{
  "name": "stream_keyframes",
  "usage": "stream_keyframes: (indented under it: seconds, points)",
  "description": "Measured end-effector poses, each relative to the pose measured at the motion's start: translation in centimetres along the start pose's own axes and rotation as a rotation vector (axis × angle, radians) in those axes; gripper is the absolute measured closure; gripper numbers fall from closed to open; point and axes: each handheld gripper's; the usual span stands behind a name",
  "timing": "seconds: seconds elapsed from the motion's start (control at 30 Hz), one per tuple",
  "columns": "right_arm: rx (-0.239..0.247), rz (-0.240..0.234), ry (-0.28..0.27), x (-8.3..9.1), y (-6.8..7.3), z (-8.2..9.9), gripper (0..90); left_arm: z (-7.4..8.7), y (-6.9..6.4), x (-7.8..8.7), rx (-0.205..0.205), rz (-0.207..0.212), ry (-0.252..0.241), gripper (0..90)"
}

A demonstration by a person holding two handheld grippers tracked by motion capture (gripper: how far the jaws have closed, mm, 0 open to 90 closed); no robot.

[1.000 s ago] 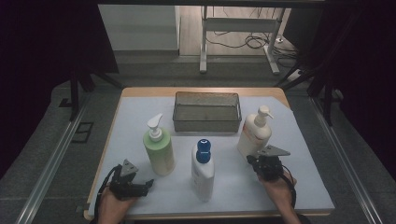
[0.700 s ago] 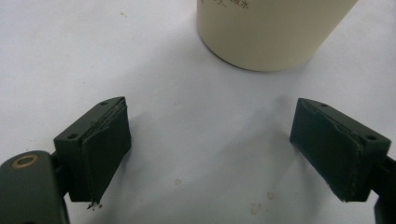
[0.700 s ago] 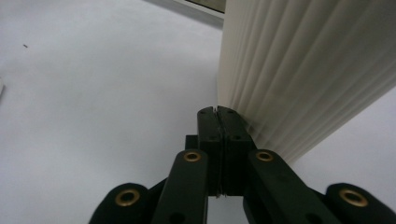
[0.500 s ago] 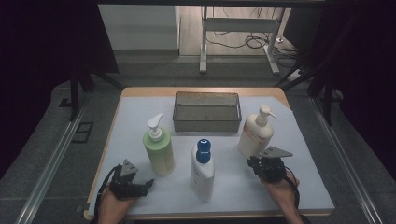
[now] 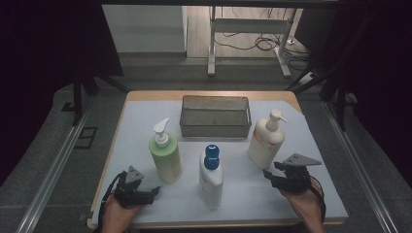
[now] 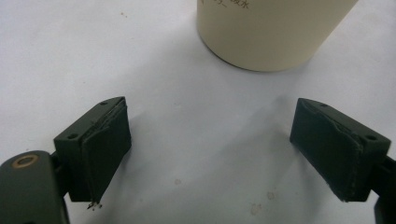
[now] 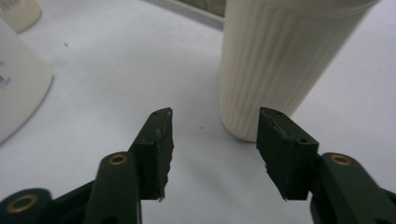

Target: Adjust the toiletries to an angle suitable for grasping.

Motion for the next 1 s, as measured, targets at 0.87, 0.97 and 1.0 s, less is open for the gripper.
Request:
stream_keyframes:
  seconds: [0.87, 0.97, 1.0]
  points:
    - [-0.021, 0.022, -0.106, 0.5, -1.0, -3.6, 34.9, 0.0, 0.0, 0.0, 0.0, 0.0, 0.0, 12.1]
    - [-0.025, 0.014, -0.126, 0.3, -1.0, -4.1, 33.7, 0.0, 0.0, 0.0, 0.0, 0.0, 0.0, 12.1]
    - [-0.03, 0.014, -0.128, 0.2, -1.0, -4.3, 33.7, 0.0, 0.0, 0.0, 0.0, 0.0, 0.0, 12.1]
Point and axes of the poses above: each handheld gripper's, and its own axes: x roughly backward along the jaws, z roughly out of its underside, y roughly to its left, and after that the axes turned 15 degrees about -x, right-handed
